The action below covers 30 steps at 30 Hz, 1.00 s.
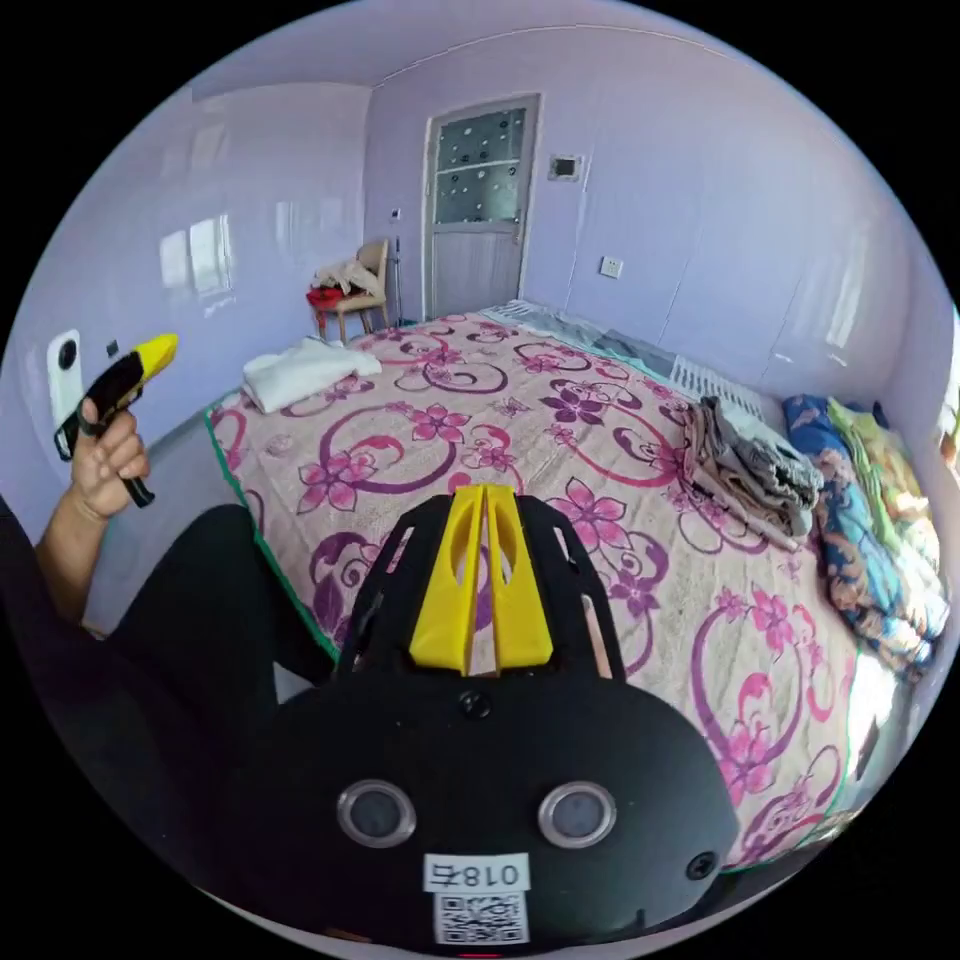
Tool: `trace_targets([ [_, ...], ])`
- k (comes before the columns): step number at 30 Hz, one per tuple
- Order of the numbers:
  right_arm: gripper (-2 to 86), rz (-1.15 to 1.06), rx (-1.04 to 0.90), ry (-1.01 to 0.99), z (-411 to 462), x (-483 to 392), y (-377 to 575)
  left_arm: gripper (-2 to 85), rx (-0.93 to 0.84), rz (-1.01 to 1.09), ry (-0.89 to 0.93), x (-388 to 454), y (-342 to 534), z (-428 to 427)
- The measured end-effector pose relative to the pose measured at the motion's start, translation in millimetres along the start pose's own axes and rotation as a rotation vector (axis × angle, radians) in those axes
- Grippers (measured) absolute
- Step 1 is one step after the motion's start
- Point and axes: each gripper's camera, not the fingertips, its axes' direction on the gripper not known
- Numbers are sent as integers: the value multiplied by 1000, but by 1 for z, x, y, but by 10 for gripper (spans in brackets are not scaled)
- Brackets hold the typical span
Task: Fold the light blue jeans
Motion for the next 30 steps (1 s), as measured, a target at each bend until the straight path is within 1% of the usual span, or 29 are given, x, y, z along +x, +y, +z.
trace_targets([
  [1,-2,88,101,-53,-24,7,19,18,-2,78,-33,28,-19,7],
  [2,-2,108,161,-70,-37,9,29,29,-6,162,-76,57,-38,13],
  [3,-3,121,264,-72,-61,8,48,39,-11,202,-93,71,-47,17],
  [4,-3,129,332,-41,-80,5,63,70,-28,265,-105,95,-63,25],
  [5,-3,136,360,-27,-89,3,70,110,-40,292,-87,113,-77,33],
  [6,-3,154,409,-18,-105,1,84,118,-47,291,-68,119,-84,38],
  [7,-3,170,451,-36,-120,0,96,134,-75,255,-3,127,-97,49],
  [8,-3,177,462,-51,-127,-1,101,129,-105,202,81,132,-109,60],
  [9,-3,188,474,-79,-139,-2,111,126,-113,173,125,133,-115,64],
  [11,-3,202,479,-109,-156,-4,123,37,-83,105,239,145,-132,72],
  [14,-3,214,557,-151,-187,-12,147,-4,20,90,218,168,-149,67],
  [21,-3,249,659,-61,-244,-34,185,5,104,135,225,208,-197,54],
  [23,-3,225,677,-47,-256,-37,190,63,134,137,227,217,-214,48],
  [25,-2,182,708,-19,-271,-42,193,96,101,117,252,219,-230,50],
  [27,-2,153,738,-14,-281,-44,193,89,46,125,295,223,-250,55],
  [29,-2,128,747,-37,-288,-45,191,31,-4,206,316,234,-274,60],
  [30,-2,113,732,-64,-291,-44,187,17,-17,233,311,238,-280,62],
])
